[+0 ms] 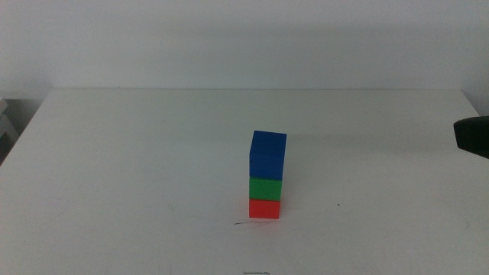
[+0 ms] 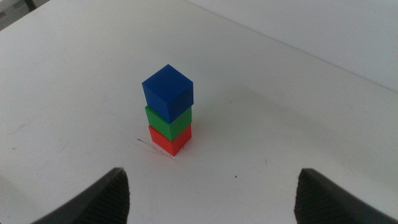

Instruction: Stack red cubes first, then green, then blue cubes in a specific spot.

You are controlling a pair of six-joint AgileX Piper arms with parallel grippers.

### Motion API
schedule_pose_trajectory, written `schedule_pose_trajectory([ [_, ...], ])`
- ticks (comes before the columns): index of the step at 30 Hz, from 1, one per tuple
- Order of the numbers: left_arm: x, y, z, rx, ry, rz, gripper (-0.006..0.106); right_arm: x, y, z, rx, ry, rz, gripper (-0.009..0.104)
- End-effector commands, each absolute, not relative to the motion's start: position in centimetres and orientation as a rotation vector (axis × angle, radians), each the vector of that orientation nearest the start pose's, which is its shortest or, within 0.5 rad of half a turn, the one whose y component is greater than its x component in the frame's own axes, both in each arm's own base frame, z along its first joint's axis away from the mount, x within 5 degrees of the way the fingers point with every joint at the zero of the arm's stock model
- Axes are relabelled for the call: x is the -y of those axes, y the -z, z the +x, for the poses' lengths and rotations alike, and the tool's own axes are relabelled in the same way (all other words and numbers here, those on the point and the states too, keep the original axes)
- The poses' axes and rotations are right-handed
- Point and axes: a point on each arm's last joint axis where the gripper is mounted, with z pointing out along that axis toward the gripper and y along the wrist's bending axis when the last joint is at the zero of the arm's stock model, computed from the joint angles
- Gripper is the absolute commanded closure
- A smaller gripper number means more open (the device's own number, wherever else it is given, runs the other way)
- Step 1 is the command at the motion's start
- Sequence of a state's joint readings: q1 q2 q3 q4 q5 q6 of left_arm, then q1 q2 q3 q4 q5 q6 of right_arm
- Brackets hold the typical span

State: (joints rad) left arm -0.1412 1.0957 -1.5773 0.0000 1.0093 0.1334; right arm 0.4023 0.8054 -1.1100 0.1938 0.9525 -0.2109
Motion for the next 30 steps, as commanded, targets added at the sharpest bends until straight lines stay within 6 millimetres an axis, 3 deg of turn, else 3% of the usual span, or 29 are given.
schedule_pose_trajectory([
  [1,2.6,-52.0,18.3,-1.892,0.017,0.257,0.016,-6.3,-43.5,11.6,-1.957,-0.337,-0.597,0.027],
  [7,2.7,-51.7,18.8,-1.905,0.012,0.259,0.016,-6.3,-43.5,11.6,-1.957,-0.337,-0.597,0.027],
  [12,2.1,-53.2,15.0,-1.829,-0.003,0.249,0.016,-6.2,-42.8,11.8,-1.975,-0.304,-0.605,0.027],
  [17,1.3,-53.4,12.9,-1.809,-0.078,0.241,0.016,-6.2,-41.7,12.5,-1.929,-0.276,-0.577,0.027],
  [21,1.1,-51.7,12.0,-1.763,-0.088,0.241,0.016,-6.0,-40.2,12.9,-1.767,-0.264,-0.5,0.027],
  [25,0.8,-49.1,10.7,-1.626,-0.124,0.244,0.016,-5.0,-37.1,11.8,-1.666,-0.171,-0.499,0.027],
  [30,0.7,-43.6,8.4,-1.553,-0.121,0.253,0.016,-2.6,-32.8,8.8,-1.669,-0.01,-0.471,0.027],
])
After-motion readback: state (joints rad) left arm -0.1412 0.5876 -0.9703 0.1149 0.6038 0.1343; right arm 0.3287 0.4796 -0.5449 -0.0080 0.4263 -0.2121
